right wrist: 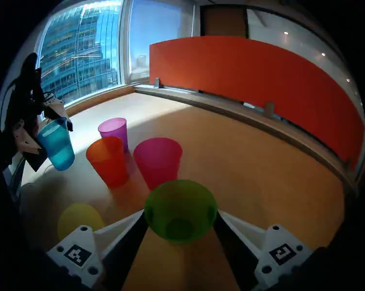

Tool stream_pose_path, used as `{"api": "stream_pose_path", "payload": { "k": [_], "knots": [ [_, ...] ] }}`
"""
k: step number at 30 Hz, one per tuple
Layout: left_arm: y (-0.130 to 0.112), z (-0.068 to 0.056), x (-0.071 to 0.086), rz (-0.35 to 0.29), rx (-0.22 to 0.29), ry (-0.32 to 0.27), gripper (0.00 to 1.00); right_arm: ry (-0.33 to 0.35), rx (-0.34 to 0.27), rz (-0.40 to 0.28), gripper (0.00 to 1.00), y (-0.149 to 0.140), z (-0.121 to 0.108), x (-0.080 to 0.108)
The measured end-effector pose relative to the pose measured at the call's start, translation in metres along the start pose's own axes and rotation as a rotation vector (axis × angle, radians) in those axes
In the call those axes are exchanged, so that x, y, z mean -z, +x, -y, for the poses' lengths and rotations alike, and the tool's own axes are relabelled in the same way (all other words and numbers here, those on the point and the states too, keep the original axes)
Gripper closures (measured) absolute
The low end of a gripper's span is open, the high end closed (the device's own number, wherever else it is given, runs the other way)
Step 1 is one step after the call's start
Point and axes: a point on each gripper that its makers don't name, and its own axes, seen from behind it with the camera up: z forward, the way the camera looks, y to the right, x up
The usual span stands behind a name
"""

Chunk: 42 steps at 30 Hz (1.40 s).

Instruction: Pour water

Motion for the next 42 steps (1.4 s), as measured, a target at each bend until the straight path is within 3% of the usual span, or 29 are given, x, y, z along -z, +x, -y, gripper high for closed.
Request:
{"api": "stream_pose_path", "payload": {
  "k": [8,26,42],
  "knots": [
    [0.008,0.003,0.01,-0.022,0.001,0.027,0.11,-0.021,-0.02,-0.069,0.09,0.021,-0.004,0.013],
    [0.054,0.016,0.046,-0.154,0.007,0.11,0.11,-0.053,0.004,-0.308,0.09,0.103,0.015,0.088],
    [0.097,0.005,0.066,-0.265,0.003,0.119,0.11,-0.069,0.048,-0.505,0.09,0.16,0.038,0.133]
  ]
}}
